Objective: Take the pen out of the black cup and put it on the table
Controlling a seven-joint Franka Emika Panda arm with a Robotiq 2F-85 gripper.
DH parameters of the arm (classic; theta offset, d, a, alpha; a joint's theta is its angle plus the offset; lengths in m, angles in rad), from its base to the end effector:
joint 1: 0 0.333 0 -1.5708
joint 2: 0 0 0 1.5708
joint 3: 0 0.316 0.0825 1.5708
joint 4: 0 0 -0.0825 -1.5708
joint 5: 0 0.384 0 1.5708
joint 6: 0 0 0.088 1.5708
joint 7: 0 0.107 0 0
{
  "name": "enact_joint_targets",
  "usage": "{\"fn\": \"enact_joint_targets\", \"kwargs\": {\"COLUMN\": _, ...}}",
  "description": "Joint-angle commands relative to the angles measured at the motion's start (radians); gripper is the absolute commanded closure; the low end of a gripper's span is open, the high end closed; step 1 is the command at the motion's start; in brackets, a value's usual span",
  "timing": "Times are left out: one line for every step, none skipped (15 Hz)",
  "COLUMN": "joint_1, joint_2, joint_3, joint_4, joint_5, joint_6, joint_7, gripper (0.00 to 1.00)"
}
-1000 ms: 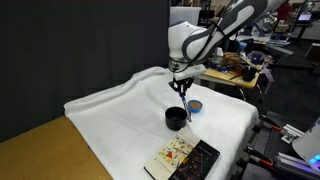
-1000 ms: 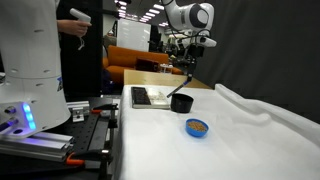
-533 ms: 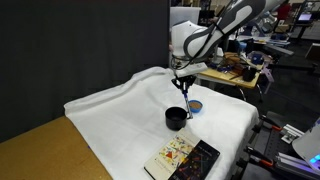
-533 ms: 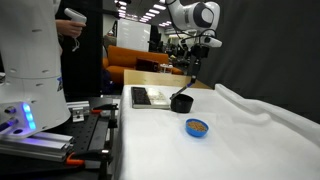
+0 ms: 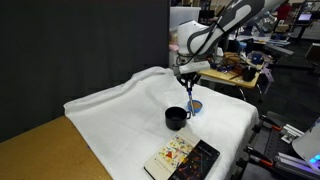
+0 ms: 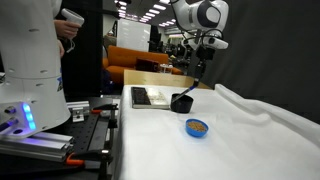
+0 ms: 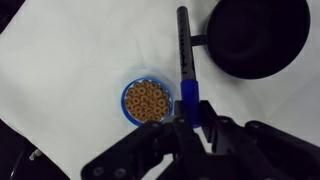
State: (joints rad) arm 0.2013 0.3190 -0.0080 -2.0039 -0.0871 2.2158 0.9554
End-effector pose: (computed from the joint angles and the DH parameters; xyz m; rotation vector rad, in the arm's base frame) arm 0.5799 0.1108 0.2894 2.8379 -1.0451 -0.0791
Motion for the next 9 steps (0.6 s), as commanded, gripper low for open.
{"fn": "enact_joint_targets", "kwargs": {"joint_1": -0.015, "joint_2": -0.028, "joint_3": 0.002, "joint_4": -0.041, "joint_5": 0.026, "joint_6": 0.031, "joint_7": 0.053, "gripper": 0.95}}
{"fn": "enact_joint_targets", "kwargs": {"joint_1": -0.019, "joint_2": -0.027, "joint_3": 0.002, "joint_4": -0.043, "joint_5": 0.032, "joint_6": 0.030, "joint_7": 0.063, "gripper": 0.95}}
{"fn": "enact_joint_targets", "kwargs": {"joint_1": -0.022, "joint_2": -0.028, "joint_3": 0.001, "joint_4": -0.046, "joint_5": 0.040, "joint_6": 0.028, "joint_7": 0.074, "gripper": 0.95}}
{"fn": "enact_joint_targets", "kwargs": {"joint_1": -0.025, "joint_2": -0.030, "joint_3": 0.000, "joint_4": -0.050, "joint_5": 0.046, "joint_6": 0.030, "joint_7": 0.086, "gripper": 0.95}}
{"fn": "enact_joint_targets", "kwargs": {"joint_1": -0.026, "joint_2": -0.031, "joint_3": -0.001, "joint_4": -0.055, "joint_5": 0.049, "joint_6": 0.029, "joint_7": 0.096, "gripper": 0.95}}
{"fn": "enact_joint_targets", "kwargs": {"joint_1": -0.028, "joint_2": -0.032, "joint_3": 0.000, "joint_4": -0.060, "joint_5": 0.058, "joint_6": 0.025, "joint_7": 0.103, "gripper": 0.95}}
{"fn": "enact_joint_targets", "kwargs": {"joint_1": -0.030, "joint_2": -0.032, "joint_3": 0.000, "joint_4": -0.064, "joint_5": 0.068, "joint_6": 0.023, "joint_7": 0.109, "gripper": 0.95}}
{"fn": "enact_joint_targets", "kwargs": {"joint_1": -0.034, "joint_2": -0.030, "joint_3": 0.000, "joint_4": -0.070, "joint_5": 0.077, "joint_6": 0.023, "joint_7": 0.115, "gripper": 0.95}}
{"fn": "enact_joint_targets", "kwargs": {"joint_1": -0.037, "joint_2": -0.031, "joint_3": 0.001, "joint_4": -0.076, "joint_5": 0.089, "joint_6": 0.023, "joint_7": 0.119, "gripper": 0.95}}
